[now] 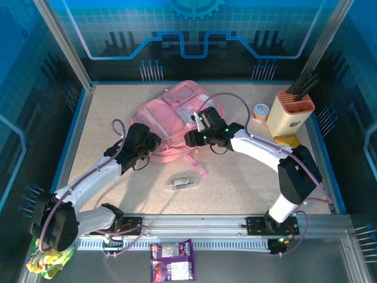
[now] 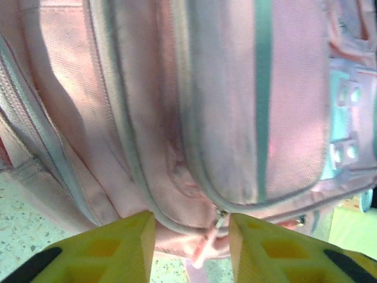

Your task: Pack the student bag

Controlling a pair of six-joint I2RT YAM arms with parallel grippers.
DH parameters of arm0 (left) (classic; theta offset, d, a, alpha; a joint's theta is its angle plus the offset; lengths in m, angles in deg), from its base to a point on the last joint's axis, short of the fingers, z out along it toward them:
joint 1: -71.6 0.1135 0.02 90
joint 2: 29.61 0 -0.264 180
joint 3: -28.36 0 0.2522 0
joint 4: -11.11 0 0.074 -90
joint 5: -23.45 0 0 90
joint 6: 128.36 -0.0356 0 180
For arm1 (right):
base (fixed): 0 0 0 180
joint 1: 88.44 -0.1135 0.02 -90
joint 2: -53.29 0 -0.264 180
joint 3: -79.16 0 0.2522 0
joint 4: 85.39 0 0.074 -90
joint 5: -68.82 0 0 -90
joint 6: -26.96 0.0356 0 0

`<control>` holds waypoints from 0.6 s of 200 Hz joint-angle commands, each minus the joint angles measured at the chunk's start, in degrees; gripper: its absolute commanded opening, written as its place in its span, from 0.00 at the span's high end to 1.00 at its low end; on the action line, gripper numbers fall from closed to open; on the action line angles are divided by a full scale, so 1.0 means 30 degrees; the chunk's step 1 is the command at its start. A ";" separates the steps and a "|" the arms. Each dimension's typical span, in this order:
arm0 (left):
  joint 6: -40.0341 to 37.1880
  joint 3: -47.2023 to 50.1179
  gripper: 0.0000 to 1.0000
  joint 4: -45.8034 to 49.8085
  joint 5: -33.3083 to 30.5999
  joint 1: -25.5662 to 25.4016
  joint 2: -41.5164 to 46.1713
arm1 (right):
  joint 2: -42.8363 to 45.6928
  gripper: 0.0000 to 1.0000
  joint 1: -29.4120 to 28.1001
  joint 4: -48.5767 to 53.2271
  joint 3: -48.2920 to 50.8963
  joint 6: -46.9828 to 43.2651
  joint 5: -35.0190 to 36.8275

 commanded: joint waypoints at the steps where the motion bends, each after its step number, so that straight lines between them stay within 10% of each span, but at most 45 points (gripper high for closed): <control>1: -0.2175 -0.0728 0.58 0.1714 -0.0688 -0.0367 0.0951 | -0.0414 0.37 -0.0240 0.0818 -0.1459 0.1182 -0.2128; 120: -0.6584 -0.2648 0.49 0.2593 -0.2534 -0.3488 -0.0834 | -0.4505 0.29 -0.0745 0.1307 -0.4987 0.5199 -0.2526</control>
